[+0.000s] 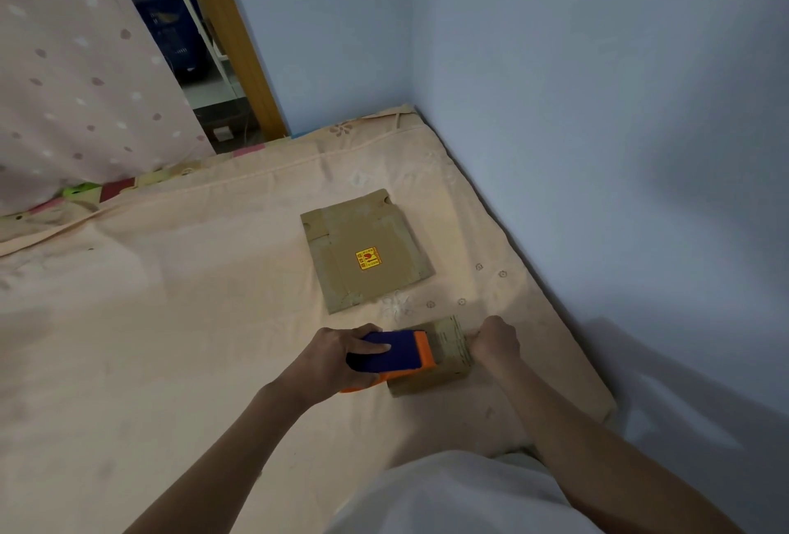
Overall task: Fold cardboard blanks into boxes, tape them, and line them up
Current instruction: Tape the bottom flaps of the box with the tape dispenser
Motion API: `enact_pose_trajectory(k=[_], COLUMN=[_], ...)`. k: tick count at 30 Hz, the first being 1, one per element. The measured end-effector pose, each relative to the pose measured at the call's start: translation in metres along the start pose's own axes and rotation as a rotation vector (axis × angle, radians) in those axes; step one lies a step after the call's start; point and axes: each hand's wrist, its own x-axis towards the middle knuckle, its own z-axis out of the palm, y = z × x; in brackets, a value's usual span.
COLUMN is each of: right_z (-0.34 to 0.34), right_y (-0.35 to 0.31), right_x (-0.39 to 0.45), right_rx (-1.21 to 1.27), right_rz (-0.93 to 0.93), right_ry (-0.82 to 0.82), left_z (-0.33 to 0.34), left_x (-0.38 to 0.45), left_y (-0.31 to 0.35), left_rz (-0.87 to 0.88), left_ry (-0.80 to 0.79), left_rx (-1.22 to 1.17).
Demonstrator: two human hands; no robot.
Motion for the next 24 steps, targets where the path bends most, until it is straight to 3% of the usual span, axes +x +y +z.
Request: enact_pose_trajectory(k=[7, 24], right_z=[0.008, 0.002], right_y=[-0.004, 0.006], right_x=[-0.003, -0.011], right_rx=[0.019, -0.073], right_rz=[-0.083, -0.06], right_ry=[0.119, 0.015], left_z=[0.002, 0.003], left_x=[-0.001, -0.002], left_y=[-0.001, -0.005], left_rz=[-0.007, 0.006], left_ry=[0.004, -0.004], left_rx=[0.0, -0.002])
